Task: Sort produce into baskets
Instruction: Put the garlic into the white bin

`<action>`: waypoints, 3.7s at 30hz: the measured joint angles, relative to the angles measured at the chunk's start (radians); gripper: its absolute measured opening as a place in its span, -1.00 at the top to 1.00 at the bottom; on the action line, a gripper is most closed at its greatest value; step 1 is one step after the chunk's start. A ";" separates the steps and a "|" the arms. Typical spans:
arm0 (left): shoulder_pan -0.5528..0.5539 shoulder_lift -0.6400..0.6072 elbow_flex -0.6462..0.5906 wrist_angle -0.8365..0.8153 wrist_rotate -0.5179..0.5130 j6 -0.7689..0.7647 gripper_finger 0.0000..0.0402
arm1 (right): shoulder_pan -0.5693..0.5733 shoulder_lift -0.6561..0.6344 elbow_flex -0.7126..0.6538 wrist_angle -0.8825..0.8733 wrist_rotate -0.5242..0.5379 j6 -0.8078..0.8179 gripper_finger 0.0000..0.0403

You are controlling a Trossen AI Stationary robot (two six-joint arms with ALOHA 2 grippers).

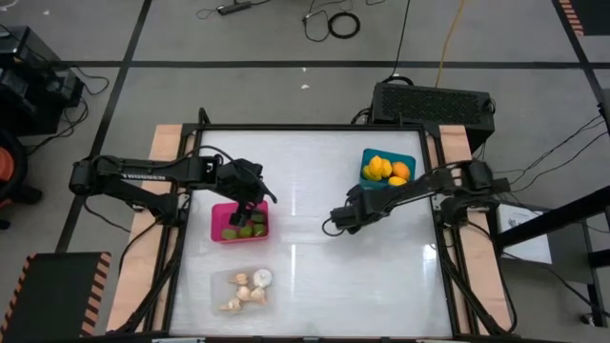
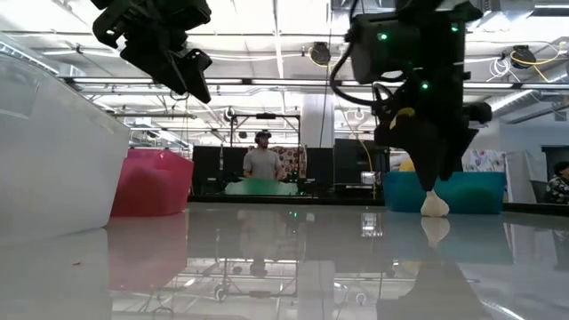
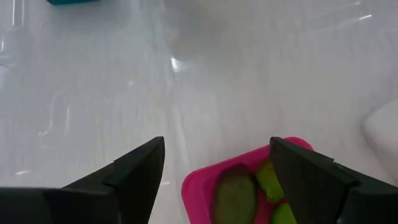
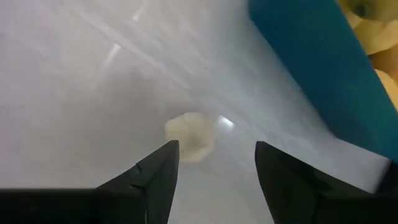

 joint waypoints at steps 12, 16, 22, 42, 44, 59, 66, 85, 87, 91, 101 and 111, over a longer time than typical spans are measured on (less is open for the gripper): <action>0.000 0.000 0.000 0.002 0.000 0.003 -0.48 | -0.015 -0.169 -0.255 0.301 -0.014 0.028 0.03; 0.000 0.000 0.000 0.002 0.000 0.003 -0.48 | -0.015 -0.167 -0.271 0.307 -0.022 0.028 0.17; 0.000 0.000 0.000 0.003 0.000 0.001 -0.48 | -0.015 -0.167 -0.271 0.308 0.006 0.018 0.52; 0.000 0.000 0.000 0.020 0.000 0.001 -0.48 | -0.018 -0.167 -0.215 0.377 0.002 0.013 0.70; 0.000 0.000 0.000 0.020 0.000 0.001 -0.48 | -0.022 -0.167 -0.212 0.377 0.004 0.009 0.59; 0.000 0.000 0.000 0.018 0.001 -0.004 -0.48 | -0.045 -0.167 -0.212 0.402 0.182 0.124 -0.41; 0.000 0.000 0.000 0.017 0.001 -0.004 -0.48 | -0.045 -0.077 -0.211 0.444 0.198 0.177 -0.45; 0.000 0.000 0.000 0.019 0.010 0.001 -0.48 | 0.004 0.065 -0.209 0.515 0.278 0.254 0.26; 0.000 0.000 0.000 0.018 0.010 0.001 -0.48 | 0.008 0.051 -0.212 0.512 0.266 0.236 0.41; 0.000 0.000 0.000 0.012 0.010 -0.005 -0.48 | 0.032 0.017 -0.215 0.612 0.235 0.150 0.57; -0.001 0.000 0.000 0.000 0.010 -0.007 -0.48 | 0.159 0.080 -0.212 1.540 0.119 -0.494 0.42; -0.001 0.000 0.000 -0.012 0.010 -0.034 -0.48 | 0.198 0.378 0.100 1.850 -0.231 -0.898 0.40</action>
